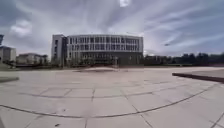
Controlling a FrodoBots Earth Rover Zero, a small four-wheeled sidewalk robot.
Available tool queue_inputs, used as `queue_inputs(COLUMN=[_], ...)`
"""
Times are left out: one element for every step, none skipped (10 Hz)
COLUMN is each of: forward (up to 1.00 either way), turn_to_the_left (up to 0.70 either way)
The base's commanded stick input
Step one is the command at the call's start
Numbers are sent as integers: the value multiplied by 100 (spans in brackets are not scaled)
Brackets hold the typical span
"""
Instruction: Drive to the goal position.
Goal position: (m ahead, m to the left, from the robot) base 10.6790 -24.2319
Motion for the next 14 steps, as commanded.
queue_inputs(forward=[50,50,50,50,50,50,50,50,50,50,50,50,50,50], turn_to_the_left=[-13,0,0,0,-29,-1,2,0,0,0,0,0,0,0])
